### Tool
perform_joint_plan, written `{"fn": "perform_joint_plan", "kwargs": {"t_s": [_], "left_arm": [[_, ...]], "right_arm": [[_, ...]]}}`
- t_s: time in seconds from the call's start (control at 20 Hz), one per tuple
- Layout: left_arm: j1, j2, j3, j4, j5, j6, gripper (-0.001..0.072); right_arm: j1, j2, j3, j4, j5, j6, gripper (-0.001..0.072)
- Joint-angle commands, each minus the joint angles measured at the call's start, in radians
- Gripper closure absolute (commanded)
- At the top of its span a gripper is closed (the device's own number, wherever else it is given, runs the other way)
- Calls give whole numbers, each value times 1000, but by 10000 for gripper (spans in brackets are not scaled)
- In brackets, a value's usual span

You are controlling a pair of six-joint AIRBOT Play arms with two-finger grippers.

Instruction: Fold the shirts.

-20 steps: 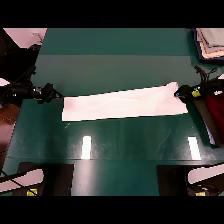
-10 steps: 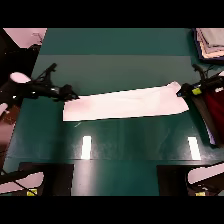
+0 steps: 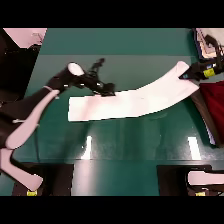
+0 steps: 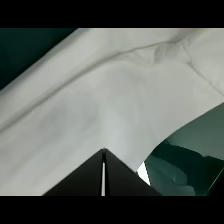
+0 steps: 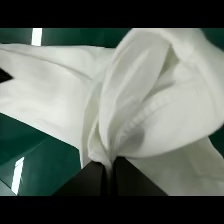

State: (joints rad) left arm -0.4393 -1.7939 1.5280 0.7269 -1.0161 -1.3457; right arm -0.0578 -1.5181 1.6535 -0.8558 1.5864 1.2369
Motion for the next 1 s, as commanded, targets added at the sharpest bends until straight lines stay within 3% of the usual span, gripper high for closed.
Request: {"fn": "perform_joint_plan", "kwargs": {"t_s": [0.0,0.35,0.55,0.95], "left_arm": [[-98,-159,149,-2,14,-47,685],[-109,-194,174,18,32,-69,685],[-82,-190,178,40,-30,-69,685],[103,16,180,283,-151,-86,684]], "right_arm": [[126,27,117,50,13,39,698],[367,26,248,40,-53,42,699],[431,26,246,40,-92,22,698],[560,-4,247,44,-179,-4,699]]}}
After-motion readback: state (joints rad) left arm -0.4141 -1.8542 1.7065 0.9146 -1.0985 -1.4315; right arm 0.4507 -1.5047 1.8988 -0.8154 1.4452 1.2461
